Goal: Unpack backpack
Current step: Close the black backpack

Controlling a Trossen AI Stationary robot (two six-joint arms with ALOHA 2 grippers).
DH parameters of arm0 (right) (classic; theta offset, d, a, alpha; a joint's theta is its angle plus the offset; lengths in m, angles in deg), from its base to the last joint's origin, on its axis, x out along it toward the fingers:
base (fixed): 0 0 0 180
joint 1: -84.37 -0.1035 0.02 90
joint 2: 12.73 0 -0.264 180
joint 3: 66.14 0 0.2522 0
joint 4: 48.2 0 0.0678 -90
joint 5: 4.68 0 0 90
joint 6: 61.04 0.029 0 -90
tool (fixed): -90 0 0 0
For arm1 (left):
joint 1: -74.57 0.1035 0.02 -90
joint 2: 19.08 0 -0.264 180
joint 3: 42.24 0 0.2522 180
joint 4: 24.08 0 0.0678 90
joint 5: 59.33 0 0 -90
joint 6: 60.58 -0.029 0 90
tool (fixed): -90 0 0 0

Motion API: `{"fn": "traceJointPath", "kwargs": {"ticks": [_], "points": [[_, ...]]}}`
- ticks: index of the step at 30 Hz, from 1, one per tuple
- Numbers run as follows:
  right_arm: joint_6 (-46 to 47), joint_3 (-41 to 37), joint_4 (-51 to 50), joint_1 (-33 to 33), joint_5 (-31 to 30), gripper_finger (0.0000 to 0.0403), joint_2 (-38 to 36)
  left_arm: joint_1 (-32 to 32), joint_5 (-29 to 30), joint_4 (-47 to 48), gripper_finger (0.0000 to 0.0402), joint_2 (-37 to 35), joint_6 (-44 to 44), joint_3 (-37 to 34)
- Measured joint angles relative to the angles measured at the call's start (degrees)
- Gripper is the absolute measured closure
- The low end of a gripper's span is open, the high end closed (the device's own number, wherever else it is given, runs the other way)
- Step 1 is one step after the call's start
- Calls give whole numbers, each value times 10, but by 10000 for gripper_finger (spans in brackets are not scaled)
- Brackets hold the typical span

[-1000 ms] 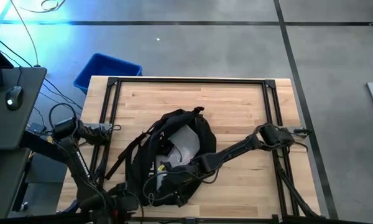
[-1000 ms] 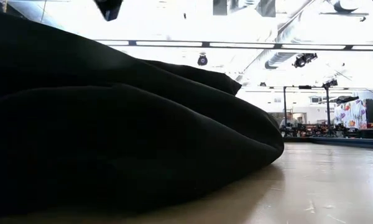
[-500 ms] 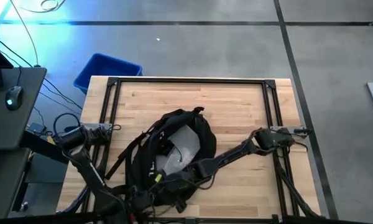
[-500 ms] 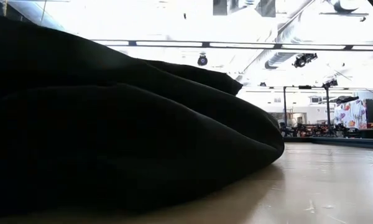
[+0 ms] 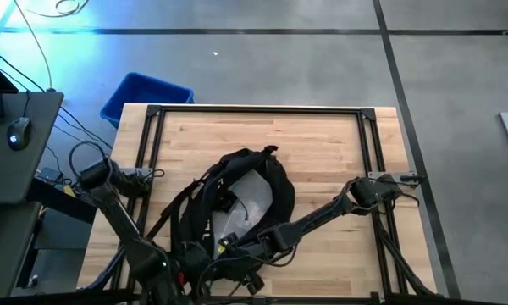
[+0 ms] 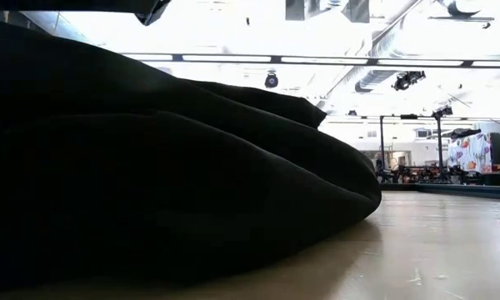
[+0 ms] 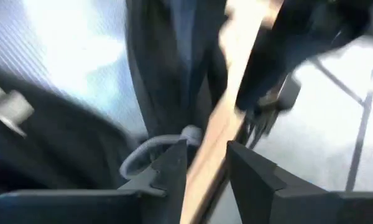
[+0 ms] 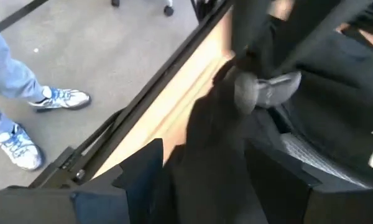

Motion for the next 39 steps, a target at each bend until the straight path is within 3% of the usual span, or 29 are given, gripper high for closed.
{"fn": "traceJointPath", "kwargs": {"ticks": [4,11,14,24,29,39], "points": [[-1,0,2,0,-14,194,-3,24,12,33,337,-36,-85,0],[24,0,20,5,10,194,-3,41,-105,27,342,-59,-118,0],[40,0,36,5,22,194,3,21,-135,26,342,-57,-88,0],[144,-1,96,-16,-122,199,36,-52,-113,25,342,-23,62,0],[178,-2,120,-23,-145,237,40,-65,-112,20,342,2,82,0],[221,-1,109,-21,-147,363,53,-72,-60,12,342,32,72,-1]]}}
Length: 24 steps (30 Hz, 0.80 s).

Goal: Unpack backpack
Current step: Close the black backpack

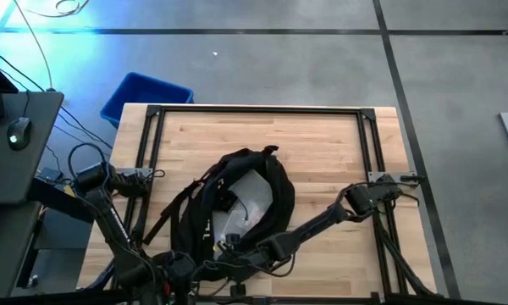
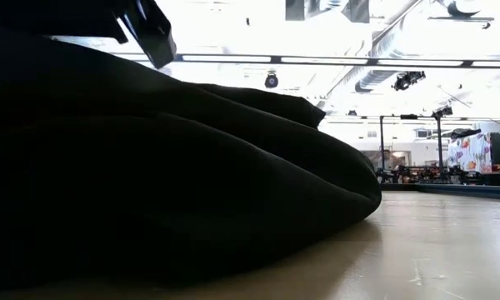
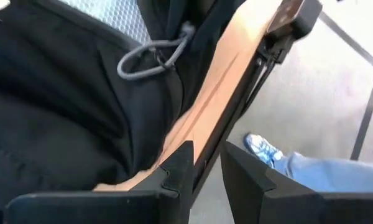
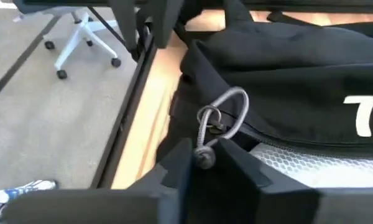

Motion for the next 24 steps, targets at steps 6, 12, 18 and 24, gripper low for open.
{"fn": "traceJointPath", "kwargs": {"ticks": [6,12,18,24], "points": [[29,17,-51,1,-1,393,2,-4,45,-7,341,21,38,0],[28,107,-168,13,2,398,2,-4,71,-61,330,31,-60,0],[2,189,-229,33,39,400,1,-6,59,-105,295,30,-99,0],[-44,205,-231,50,69,401,1,-1,84,-88,279,32,25,0]]}}
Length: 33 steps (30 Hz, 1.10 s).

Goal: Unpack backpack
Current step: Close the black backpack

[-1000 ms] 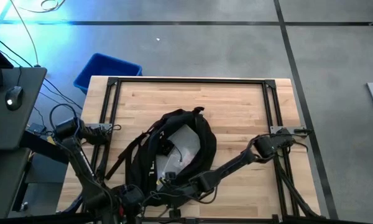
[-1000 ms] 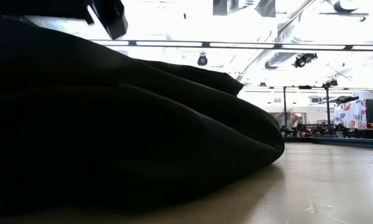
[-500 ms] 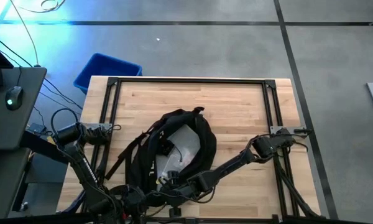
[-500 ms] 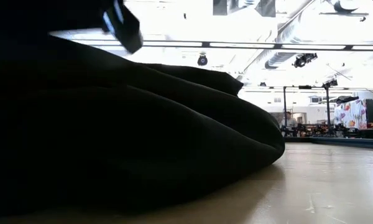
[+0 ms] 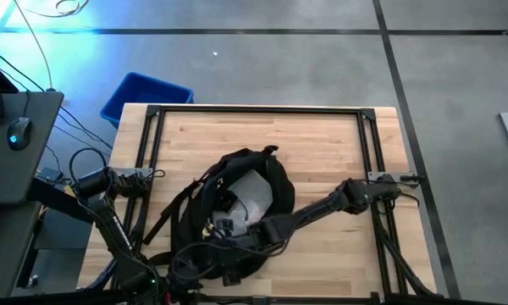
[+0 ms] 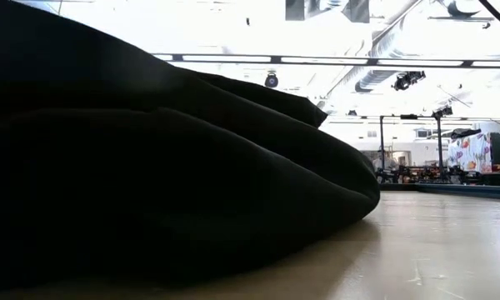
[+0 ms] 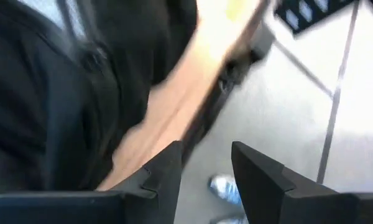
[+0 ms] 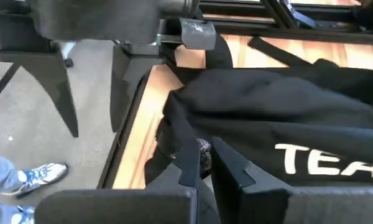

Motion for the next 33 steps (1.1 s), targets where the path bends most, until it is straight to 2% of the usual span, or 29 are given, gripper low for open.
{"fn": "traceJointPath", "kwargs": {"ticks": [3,8,11,13,16,19,22,27,33], "points": [[-15,0,-24,6,13,401,0,17,-28,34,277,2,59,0],[-30,0,-58,9,24,402,0,18,-68,39,254,1,45,9],[-32,0,-61,9,35,402,0,16,-127,103,244,1,20,36],[-38,0,-57,9,35,402,0,13,-142,173,243,0,28,54],[-44,0,-51,9,35,402,0,7,-114,264,242,0,93,65],[-44,0,-50,13,35,402,0,4,-50,279,242,1,153,65],[-44,0,-52,17,35,400,0,9,-2,246,237,8,112,63],[-44,0,-52,21,35,398,0,22,-11,242,206,28,70,63],[-55,0,-52,27,37,397,0,41,-31,241,171,61,79,63]]}}
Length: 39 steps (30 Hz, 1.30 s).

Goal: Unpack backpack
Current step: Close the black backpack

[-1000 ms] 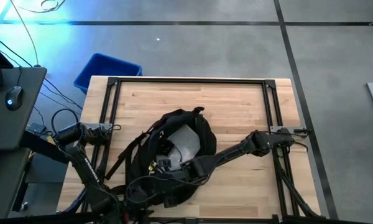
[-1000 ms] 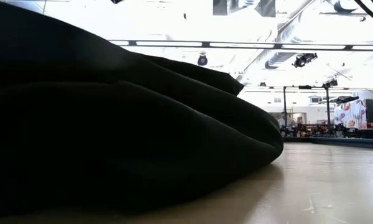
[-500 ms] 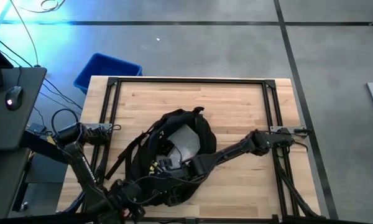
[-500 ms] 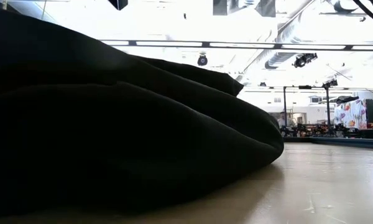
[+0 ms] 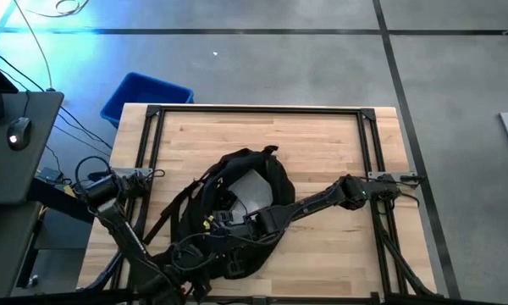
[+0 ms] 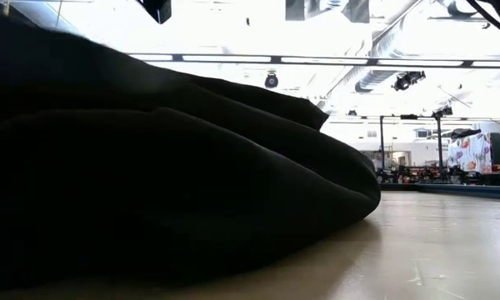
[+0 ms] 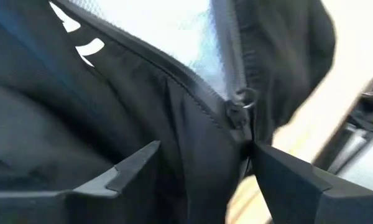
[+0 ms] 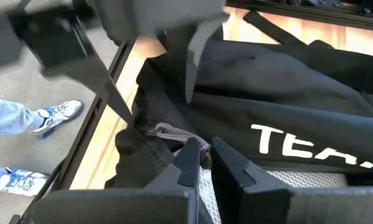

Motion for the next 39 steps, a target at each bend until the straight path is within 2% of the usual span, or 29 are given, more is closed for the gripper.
{"fn": "traceJointPath", "kwargs": {"ticks": [5,8,11,15,17,25,32,39], "points": [[0,0,0,1,0,396,0,16,-11,-5,169,32,31,0],[0,0,-5,1,5,396,0,28,-13,-13,189,48,33,0],[0,0,-16,1,11,397,0,39,-26,-24,242,62,33,0],[0,-8,-34,1,19,399,-1,45,-34,-36,362,66,26,3],[1,-21,-34,1,17,399,-1,41,-35,-27,388,67,10,14],[16,-74,-3,1,29,400,-1,7,-13,4,401,68,-107,83],[28,-73,6,5,9,401,-2,-27,-21,68,401,68,-45,98],[30,-73,-3,19,12,401,-3,-52,-17,78,401,68,-7,98]]}}
